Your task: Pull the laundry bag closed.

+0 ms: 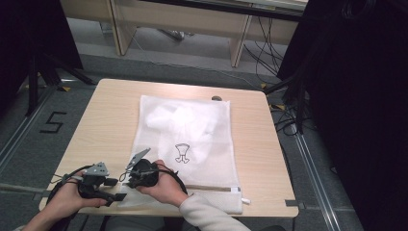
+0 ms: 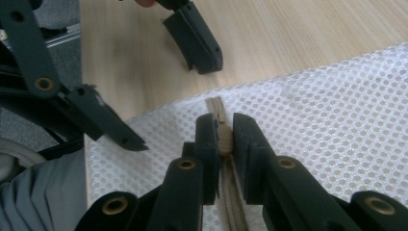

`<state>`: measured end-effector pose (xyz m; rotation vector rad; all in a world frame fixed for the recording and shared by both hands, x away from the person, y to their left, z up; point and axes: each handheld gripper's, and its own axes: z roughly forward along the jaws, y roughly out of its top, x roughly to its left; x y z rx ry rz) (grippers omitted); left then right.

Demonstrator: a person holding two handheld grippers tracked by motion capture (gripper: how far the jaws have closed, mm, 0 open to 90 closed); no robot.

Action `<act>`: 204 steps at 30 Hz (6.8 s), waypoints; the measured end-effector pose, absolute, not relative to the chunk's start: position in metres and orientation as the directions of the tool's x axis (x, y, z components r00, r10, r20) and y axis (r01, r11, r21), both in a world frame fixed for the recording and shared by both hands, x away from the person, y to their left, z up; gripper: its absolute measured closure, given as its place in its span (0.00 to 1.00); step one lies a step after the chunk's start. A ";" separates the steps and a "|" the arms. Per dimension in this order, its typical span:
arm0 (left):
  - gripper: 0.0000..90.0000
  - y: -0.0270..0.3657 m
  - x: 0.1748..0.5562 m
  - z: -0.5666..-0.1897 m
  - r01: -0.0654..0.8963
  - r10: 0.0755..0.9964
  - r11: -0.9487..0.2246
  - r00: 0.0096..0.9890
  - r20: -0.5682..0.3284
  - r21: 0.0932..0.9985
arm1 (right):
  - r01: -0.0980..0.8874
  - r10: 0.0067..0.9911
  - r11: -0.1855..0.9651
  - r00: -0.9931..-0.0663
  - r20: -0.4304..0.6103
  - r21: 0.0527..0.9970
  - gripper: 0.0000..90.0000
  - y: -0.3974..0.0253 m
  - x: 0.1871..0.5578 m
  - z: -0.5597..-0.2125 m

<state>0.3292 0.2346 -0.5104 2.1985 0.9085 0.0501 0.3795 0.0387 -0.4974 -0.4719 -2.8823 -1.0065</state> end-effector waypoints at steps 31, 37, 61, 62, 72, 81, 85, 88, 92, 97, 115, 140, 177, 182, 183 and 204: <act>0.62 0.230 0.335 -0.513 0.699 0.643 -0.331 0.659 -0.391 0.634 | 0.279 0.250 0.689 -0.958 0.141 0.669 0.91 0.033 0.379 -0.456; 0.75 0.228 0.336 -0.513 0.718 0.631 -0.330 0.651 -0.422 0.613 | 0.286 0.259 0.689 -0.955 0.143 0.666 0.91 0.033 0.377 -0.457; 0.95 0.231 0.333 -0.504 0.747 0.630 -0.274 0.615 -0.474 0.606 | 0.294 0.265 0.768 -0.955 0.137 0.568 0.91 0.016 0.377 -0.475; 0.95 0.231 0.333 -0.504 0.747 0.628 -0.275 0.616 -0.475 0.605 | 0.288 0.259 0.770 -0.957 0.134 0.569 0.91 0.016 0.377 -0.475; 0.95 0.231 0.333 -0.503 0.735 0.635 -0.286 0.626 -0.453 0.615 | 0.283 0.255 0.777 -0.958 0.130 0.562 0.91 0.013 0.377 -0.477; 0.95 0.231 0.333 -0.503 0.732 0.635 -0.285 0.628 -0.450 0.619 | 0.298 0.268 0.780 -0.954 0.137 0.550 0.91 0.007 0.376 -0.477; 0.95 0.231 0.333 -0.503 0.729 0.638 -0.284 0.629 -0.445 0.623 | 0.297 0.266 0.783 -0.954 0.138 0.546 0.91 0.007 0.376 -0.477; 0.95 0.231 0.333 -0.503 0.729 0.634 -0.283 0.630 -0.450 0.623 | 0.308 0.273 0.780 -0.951 0.146 0.545 0.91 0.006 0.375 -0.476; 0.95 0.231 0.333 -0.503 0.729 0.637 -0.283 0.629 -0.446 0.623 | 0.304 0.275 0.782 -0.952 0.138 0.543 0.91 0.005 0.376 -0.477; 0.95 0.231 0.333 -0.503 0.728 0.634 -0.282 0.630 -0.448 0.624 | 0.302 0.268 0.782 -0.953 0.142 0.546 0.91 0.004 0.376 -0.477; 0.95 0.231 0.332 -0.502 0.730 0.638 -0.272 0.625 -0.450 0.627 | 0.318 0.290 0.787 -0.947 0.137 0.529 0.91 -0.003 0.374 -0.477; 0.95 0.230 0.332 -0.504 0.724 0.644 -0.253 0.621 -0.447 0.641 | 0.323 0.294 0.794 -0.946 0.139 0.515 0.91 -0.011 0.373 -0.476; 0.95 0.231 0.333 -0.504 0.720 0.648 -0.256 0.623 -0.437 0.645 | 0.323 0.302 0.801 -0.945 0.124 0.505 0.91 -0.029 0.372 -0.472; 0.95 0.231 0.333 -0.504 0.717 0.650 -0.258 0.625 -0.433 0.648 | 0.332 0.306 0.796 -0.942 0.138 0.506 0.91 -0.031 0.372 -0.472; 0.95 0.232 0.333 -0.503 0.721 0.642 -0.279 0.631 -0.435 0.634 | 0.332 0.305 0.797 -0.942 0.139 0.504 0.91 -0.031 0.372 -0.471; 0.95 0.232 0.333 -0.503 0.718 0.652 -0.261 0.624 -0.430 0.646 | 0.330 0.306 0.801 -0.943 0.133 0.500 0.91 -0.039 0.371 -0.469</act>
